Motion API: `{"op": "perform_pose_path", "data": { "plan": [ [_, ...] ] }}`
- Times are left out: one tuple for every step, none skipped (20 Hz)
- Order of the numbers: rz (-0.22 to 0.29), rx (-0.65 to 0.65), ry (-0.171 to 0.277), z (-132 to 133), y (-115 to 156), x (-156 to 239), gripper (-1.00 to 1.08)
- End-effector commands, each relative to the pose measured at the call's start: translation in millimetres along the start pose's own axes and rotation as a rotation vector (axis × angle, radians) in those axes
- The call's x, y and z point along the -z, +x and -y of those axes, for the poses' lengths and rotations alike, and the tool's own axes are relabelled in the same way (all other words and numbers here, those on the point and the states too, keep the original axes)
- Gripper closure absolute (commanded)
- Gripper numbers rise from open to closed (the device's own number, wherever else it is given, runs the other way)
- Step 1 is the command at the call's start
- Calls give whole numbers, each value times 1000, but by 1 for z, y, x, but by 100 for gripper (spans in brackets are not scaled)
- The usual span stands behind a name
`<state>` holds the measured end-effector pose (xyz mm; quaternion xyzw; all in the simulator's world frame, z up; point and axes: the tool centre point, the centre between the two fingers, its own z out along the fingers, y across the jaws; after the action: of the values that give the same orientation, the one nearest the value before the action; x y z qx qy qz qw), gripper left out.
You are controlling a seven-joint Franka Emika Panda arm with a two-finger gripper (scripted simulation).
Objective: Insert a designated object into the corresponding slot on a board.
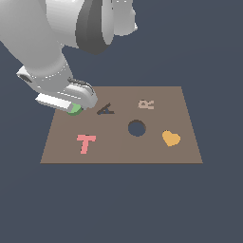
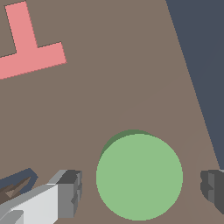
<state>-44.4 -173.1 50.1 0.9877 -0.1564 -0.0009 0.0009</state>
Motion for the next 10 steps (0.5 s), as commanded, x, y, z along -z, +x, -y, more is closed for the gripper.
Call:
{"op": "perform_pose_path", "data": {
  "plan": [
    [-1,-6,1,-3,0,-3,-92],
    [-1,-6,1,-3,0,-3,-92],
    [-1,-4,2,-2,1,-3,-92],
    [-1,-1,2,-1,1,-1,-92],
    [-1,0,2,1,1,0,-92],
    [-2,1,2,1,1,0,-92],
    [-1,-1,2,-1,1,-1,-92],
    [-1,-1,2,-1,1,-2,-92],
    [-1,-1,2,-1,1,-3,-92],
    [-1,-1,2,-1,1,-5,-92]
  ]
}}
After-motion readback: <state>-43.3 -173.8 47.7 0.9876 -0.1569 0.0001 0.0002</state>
